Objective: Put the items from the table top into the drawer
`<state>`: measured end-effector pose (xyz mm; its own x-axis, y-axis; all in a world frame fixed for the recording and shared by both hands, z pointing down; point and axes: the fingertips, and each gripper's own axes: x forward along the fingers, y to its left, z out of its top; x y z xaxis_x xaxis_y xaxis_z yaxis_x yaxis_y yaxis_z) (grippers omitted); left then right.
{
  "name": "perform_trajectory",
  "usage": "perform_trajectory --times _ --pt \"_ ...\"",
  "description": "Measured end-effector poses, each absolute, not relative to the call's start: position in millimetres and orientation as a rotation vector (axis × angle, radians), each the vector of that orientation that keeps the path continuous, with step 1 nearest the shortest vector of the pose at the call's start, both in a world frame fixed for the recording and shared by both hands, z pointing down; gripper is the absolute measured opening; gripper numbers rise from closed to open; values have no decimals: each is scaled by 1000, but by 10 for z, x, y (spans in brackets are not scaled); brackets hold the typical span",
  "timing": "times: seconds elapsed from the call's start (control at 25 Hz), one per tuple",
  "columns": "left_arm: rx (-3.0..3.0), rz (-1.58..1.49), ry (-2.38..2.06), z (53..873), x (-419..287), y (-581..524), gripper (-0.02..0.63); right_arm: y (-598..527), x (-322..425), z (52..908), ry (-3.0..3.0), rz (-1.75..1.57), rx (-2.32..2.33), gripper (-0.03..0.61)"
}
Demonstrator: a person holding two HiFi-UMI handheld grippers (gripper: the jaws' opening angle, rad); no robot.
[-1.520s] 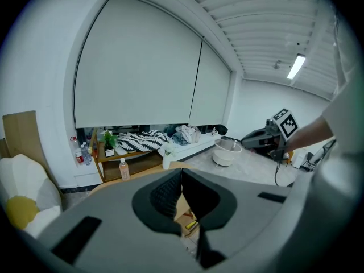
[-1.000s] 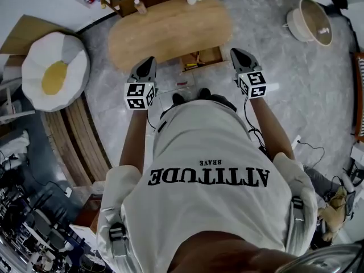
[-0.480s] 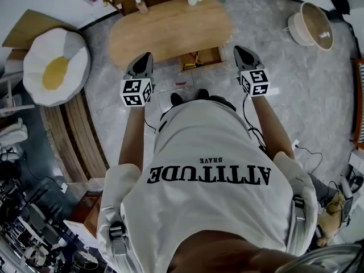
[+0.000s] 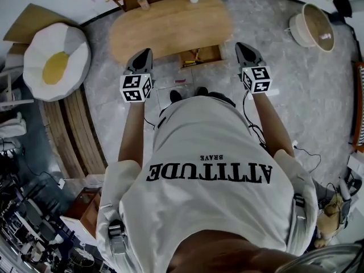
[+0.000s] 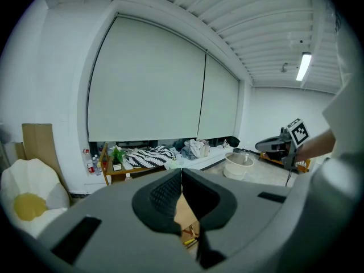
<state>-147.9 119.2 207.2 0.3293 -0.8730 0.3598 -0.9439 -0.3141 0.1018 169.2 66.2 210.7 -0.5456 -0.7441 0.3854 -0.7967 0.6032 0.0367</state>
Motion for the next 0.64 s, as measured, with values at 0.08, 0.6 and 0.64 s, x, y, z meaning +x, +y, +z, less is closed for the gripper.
perform_trajectory --times 0.08,0.6,0.64 --pt "2305 349 -1627 2095 -1478 1209 21 668 1707 2123 -2469 205 1242 18" --pt "2310 351 -1619 2080 -1505 1142 21 564 1710 2094 -2469 211 1256 18" --pt "2311 351 -1619 2073 -1509 1131 21 552 1706 2086 -2469 211 1257 18"
